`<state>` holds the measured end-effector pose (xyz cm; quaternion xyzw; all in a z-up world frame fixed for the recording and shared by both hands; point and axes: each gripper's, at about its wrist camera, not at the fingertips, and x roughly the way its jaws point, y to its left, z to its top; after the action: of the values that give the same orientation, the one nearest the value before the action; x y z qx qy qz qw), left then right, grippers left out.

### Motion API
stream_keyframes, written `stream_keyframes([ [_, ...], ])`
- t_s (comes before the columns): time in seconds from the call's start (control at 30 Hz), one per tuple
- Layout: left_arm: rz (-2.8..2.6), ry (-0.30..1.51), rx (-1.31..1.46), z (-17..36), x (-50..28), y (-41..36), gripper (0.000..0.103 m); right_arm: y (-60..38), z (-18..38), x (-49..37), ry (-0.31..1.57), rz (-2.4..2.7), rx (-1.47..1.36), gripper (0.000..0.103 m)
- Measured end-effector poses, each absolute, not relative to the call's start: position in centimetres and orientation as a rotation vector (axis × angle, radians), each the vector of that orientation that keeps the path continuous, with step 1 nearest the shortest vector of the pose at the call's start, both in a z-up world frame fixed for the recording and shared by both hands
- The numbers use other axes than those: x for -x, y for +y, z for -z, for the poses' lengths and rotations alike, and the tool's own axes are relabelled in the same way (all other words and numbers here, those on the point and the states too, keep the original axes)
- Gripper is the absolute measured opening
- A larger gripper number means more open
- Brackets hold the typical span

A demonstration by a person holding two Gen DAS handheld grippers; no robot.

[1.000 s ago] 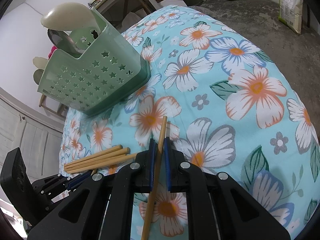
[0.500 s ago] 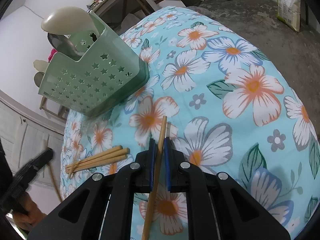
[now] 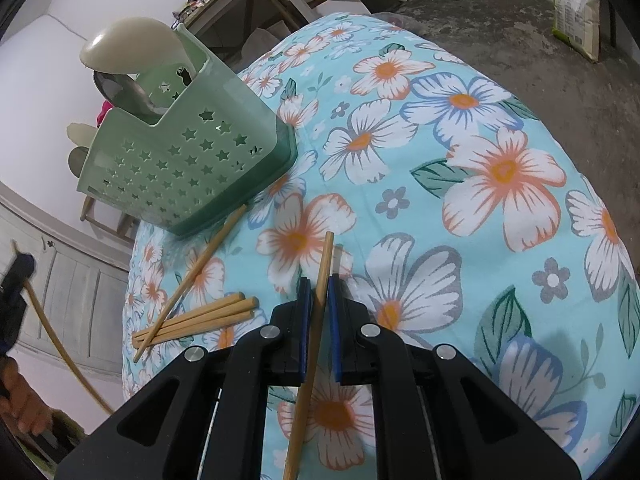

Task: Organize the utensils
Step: 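Lower the chopstick into the green holder and open the left tool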

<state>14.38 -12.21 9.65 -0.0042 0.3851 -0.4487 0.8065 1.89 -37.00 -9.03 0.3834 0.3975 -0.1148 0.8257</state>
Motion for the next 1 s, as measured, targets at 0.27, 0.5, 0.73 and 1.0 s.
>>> stream_keyframes([
  [0.27,0.989,0.614,0.041,-16.3,-14.9,-12.3,0.004,-37.3,8.9,-1.7,0.838,0.250,-0.820,0.009],
  [0.5,1.008,0.374,0.136,-23.4,-16.4,-12.9,0.004,-37.5,8.7,-1.6,0.832,0.253,-0.825,0.009],
  [0.73,0.946,0.277,0.136,-24.3,-18.1,-15.7,0.004,-37.8,8.6,-1.9,0.836,0.242,-0.826,0.009],
  [1.0,0.878,0.377,0.050,-18.2,-20.5,-18.9,0.004,-38.0,8.4,-1.9,0.826,0.234,-0.829,0.009],
])
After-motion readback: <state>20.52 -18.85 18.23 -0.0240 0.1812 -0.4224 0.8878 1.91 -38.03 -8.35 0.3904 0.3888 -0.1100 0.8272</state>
